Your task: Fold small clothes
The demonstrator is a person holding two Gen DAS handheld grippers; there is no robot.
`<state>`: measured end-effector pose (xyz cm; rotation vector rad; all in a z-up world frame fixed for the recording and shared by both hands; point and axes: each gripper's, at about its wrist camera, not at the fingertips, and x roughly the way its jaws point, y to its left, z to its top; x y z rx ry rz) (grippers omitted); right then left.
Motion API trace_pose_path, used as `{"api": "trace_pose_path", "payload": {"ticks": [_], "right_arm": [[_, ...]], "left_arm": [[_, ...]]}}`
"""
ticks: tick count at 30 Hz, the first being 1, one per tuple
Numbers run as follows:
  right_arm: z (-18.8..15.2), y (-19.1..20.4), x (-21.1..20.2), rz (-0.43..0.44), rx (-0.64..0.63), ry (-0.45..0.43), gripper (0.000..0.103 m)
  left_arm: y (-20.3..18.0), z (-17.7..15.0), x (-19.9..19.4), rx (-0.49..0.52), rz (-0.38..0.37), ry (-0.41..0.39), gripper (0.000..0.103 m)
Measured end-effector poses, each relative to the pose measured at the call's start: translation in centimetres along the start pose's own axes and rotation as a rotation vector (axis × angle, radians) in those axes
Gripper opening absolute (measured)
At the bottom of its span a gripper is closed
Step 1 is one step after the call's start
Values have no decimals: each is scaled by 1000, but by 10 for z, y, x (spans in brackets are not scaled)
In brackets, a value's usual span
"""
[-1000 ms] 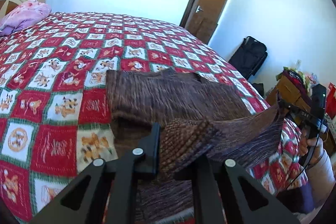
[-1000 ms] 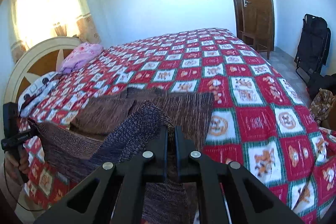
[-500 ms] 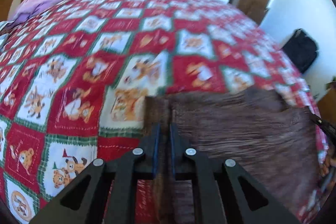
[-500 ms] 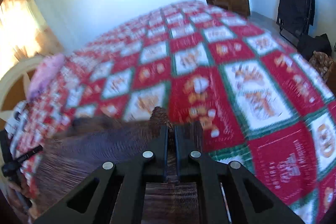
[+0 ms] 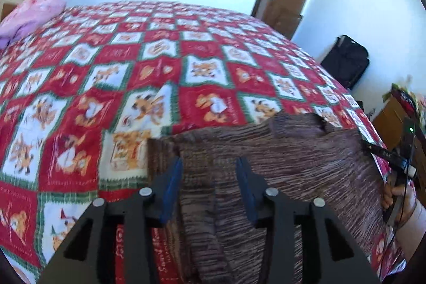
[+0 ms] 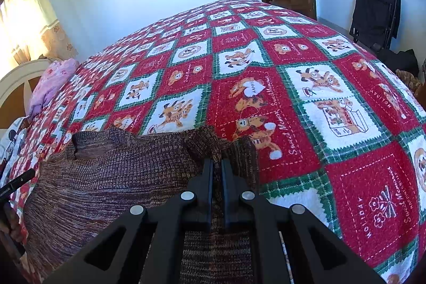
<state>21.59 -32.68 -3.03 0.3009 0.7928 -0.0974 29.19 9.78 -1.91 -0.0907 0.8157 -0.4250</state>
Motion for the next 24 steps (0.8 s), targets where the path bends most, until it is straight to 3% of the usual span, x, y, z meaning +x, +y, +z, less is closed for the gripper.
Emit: {"api": "trace_pose_path", "payload": {"ticks": [2,6,10,12,13,16,19,24], "right_arm": [[0,-1,-1,7,6,-3,6],[-1,-3,1,15,12,-1,6],[-2,-4,1,18,15,-1,6],[-2,-3,1,13,11,-2,6],[-3,-2,1,7,6,-3,6],[-4,2,1,-20,-15,-8,6],[-4,11,-5,-67,-54,-38,6],[-3,25,-32,-93,-99,-141,5]], "left_arm": [[2,0,4,-16,-8,8,57],[11,-8,24,-67,-41,68,56],[13,-7,25,-89,-55,62,55],[16,-5,26,-113,-46,71,42],[16,-5,27,-114,-21,73,16],[12,-8,25,-89,6,74,12],[-8,-10,16,6,90,42,11],[-12,-2,-2,-7,70,-20,10]]}}
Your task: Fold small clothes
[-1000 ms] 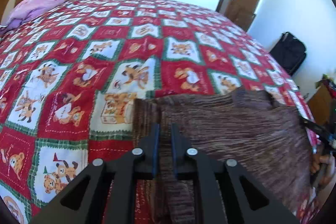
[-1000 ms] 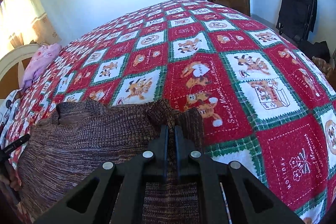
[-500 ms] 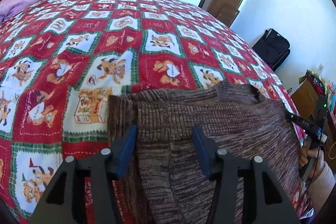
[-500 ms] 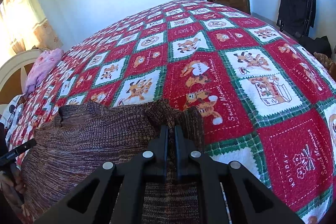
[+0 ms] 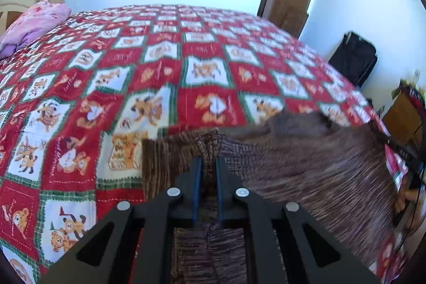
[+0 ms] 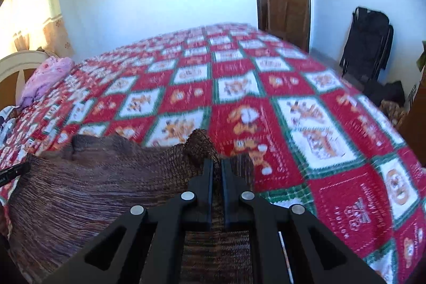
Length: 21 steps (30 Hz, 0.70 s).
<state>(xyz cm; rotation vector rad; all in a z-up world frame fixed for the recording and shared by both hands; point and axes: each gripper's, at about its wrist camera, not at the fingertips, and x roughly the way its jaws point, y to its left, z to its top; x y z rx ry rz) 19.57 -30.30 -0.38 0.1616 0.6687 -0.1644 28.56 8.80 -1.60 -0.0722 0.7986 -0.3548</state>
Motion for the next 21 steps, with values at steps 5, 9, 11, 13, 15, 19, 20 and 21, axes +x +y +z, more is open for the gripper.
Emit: {"api": "trace_pose_path", "payload": {"ticks": [5,9,11,13,15,19,20,21], "right_arm": [[26,6,-15,4,-9,-56,5],[46,-1,-5,-36,34,-102,1],[44,-3,10,-70,35,-82,1],[32,-8,25,-45,66,-28,1],[18,-16,33,16,123,32,2],[13,-29,25,73,182,34,2],[15,-29,21,75,173,31,3],[16,-26,19,77,150,36,5]], "left_arm": [[12,22,-2,-73,1,-30,10],[16,22,13,-96,30,-26,10],[20,16,30,-113,62,2,10],[23,5,48,-126,72,69,11],[24,5,43,-127,59,48,12],[30,2,42,-161,31,47,14],[32,1,41,-173,19,44,15],[33,0,41,-182,10,41,15]]}}
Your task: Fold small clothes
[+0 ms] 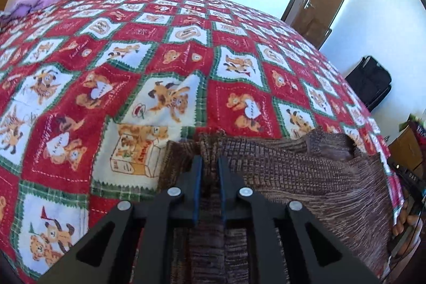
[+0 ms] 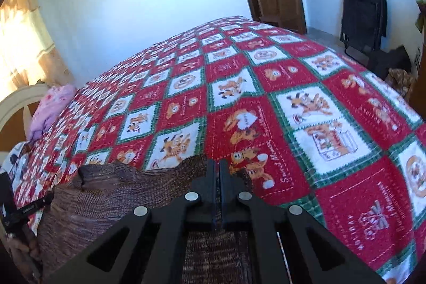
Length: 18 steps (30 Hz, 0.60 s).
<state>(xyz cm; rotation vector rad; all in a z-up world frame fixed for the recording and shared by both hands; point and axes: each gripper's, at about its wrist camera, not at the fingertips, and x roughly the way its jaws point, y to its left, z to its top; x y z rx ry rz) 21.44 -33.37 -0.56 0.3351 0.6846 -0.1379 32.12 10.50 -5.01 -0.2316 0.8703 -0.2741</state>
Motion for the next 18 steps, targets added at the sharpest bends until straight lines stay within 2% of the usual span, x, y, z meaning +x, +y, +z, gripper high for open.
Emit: {"api": "trace_pose_path", "payload": {"ticks": [1,4,6,9,11,14,18], "right_arm": [[-1,4,-1,0,-24,10,13],[-4,15,-1,-3,-85,23,58],[-5,17,-3,7,-87,9,60],[-4,8,-7,14,-25,-5,60],[-2,-3,-11,-9,9,-13,59],[3,-10,-17,-15,-14,-9,59],[7,-1,-16,-37,-93,29,59]], "left_arm": [[3,-1,-1,-13,-14,-3,15],[8,-1,0,-45,-52,-4,16],[12,-1,1,-69,-81,-1,16],[17,-1,2,-98,-113,0,17],[19,-2,2,-110,-129,0,18],[23,-2,3,-133,-158,0,19],[29,-3,3,-166,-197,-1,19]]}}
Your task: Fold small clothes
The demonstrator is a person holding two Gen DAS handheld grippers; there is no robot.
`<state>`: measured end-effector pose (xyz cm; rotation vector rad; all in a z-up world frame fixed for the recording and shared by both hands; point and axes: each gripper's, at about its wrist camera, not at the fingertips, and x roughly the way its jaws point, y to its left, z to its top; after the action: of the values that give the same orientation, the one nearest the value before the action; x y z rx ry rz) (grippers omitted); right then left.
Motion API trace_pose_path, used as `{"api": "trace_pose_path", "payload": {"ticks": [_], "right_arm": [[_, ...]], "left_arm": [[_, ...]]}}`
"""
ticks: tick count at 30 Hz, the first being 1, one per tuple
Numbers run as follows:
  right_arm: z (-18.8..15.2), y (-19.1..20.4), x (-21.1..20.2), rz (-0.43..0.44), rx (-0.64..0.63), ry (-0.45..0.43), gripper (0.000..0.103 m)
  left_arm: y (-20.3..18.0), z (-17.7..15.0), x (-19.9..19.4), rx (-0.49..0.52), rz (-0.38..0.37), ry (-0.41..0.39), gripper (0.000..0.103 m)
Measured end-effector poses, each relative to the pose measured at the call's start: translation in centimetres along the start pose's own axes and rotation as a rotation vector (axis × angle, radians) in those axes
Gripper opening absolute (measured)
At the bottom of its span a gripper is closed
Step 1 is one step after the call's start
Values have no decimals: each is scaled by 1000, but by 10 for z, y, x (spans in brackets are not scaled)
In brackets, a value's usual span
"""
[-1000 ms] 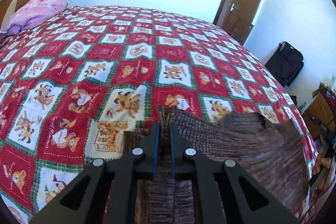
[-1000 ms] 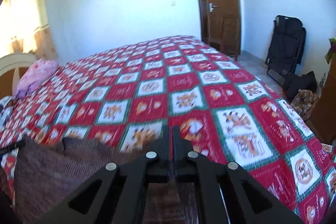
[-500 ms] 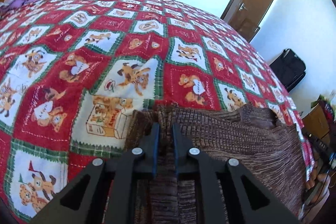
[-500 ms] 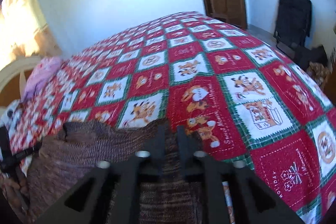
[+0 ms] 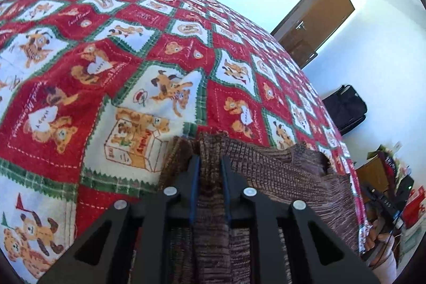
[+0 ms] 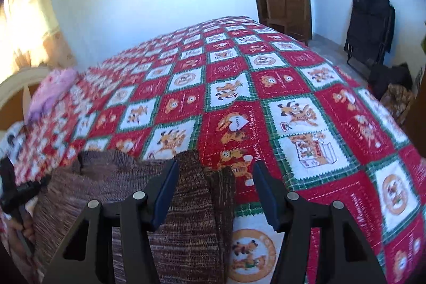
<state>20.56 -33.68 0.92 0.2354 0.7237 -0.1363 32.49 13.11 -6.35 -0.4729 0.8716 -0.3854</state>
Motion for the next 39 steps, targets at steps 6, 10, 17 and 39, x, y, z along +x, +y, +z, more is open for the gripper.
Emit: {"api": "trace_pose_path", "payload": {"ticks": [6,10,17,39], "right_arm": [[0,27,30,-31,-131,65,59],[-3,44,59,-39,-219,141,31],[2,52,23,-75,-243,-21,9],[-14,64,-34,-225,-81,-198,26]], "left_arm": [[2,0,0,-7,-8,-2,19],[-5,-1,0,32,26,-3,23],[-29,-7,-2,167,162,-46,16],[-31,-7,2,171,332,-60,24]]}}
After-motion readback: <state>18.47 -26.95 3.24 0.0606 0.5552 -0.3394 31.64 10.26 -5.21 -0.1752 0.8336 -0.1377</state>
